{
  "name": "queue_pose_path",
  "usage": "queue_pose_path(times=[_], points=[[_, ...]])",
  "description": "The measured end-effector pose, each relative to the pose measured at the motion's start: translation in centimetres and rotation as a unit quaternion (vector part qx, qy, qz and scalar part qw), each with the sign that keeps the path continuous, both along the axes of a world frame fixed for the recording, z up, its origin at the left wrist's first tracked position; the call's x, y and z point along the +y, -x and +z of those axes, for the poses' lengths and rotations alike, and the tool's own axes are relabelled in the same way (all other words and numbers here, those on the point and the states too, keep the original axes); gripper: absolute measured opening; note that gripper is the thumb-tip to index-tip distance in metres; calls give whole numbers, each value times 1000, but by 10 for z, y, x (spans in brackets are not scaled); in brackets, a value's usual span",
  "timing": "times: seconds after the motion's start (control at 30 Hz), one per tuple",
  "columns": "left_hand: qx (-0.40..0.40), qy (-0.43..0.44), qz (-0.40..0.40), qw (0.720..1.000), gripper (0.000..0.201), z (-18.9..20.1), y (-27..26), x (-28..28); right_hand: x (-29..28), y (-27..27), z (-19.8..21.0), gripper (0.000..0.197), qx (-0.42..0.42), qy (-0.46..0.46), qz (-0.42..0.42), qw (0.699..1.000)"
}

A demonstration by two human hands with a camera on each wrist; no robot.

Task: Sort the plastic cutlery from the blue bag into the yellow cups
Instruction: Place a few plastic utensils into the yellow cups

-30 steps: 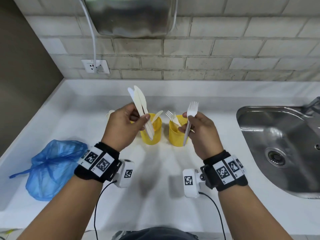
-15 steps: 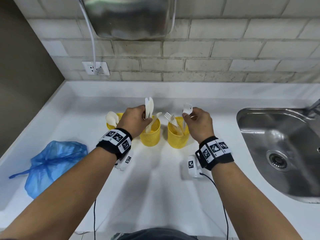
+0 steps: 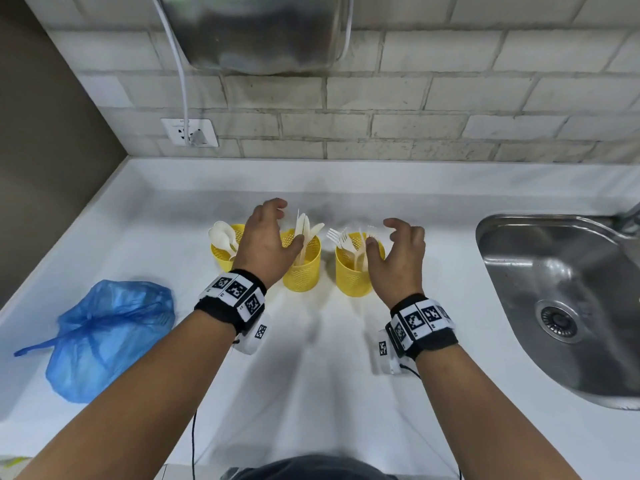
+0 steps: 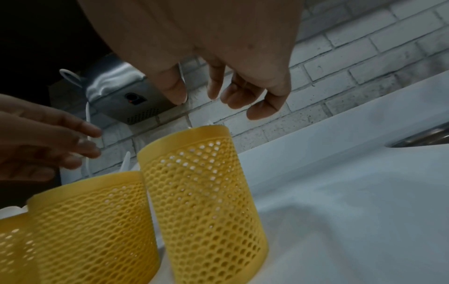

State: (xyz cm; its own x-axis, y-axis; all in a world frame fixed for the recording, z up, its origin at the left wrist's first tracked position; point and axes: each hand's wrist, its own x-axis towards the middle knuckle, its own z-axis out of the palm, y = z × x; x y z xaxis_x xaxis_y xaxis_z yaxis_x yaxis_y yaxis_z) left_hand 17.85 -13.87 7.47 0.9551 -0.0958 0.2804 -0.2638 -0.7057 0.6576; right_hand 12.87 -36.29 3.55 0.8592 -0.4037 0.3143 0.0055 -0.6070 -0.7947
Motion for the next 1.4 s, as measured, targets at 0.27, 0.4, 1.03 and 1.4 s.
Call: queue_pose_path(times=[0.27, 0.4, 1.03, 1.4], points=[[4, -124, -65, 990, 30, -14, 29, 6, 6, 30, -12, 24, 10, 95, 59, 994], [-1, -143, -80, 987, 22, -22, 34, 6, 6, 33, -21, 20, 41, 148, 56, 987], [-13, -96, -74, 993, 22, -30, 31, 3, 5, 28, -19, 13, 53, 165, 52, 983], [5, -89, -61, 994, 25, -29, 30, 1, 8, 26, -14, 18, 75, 159, 58, 983]])
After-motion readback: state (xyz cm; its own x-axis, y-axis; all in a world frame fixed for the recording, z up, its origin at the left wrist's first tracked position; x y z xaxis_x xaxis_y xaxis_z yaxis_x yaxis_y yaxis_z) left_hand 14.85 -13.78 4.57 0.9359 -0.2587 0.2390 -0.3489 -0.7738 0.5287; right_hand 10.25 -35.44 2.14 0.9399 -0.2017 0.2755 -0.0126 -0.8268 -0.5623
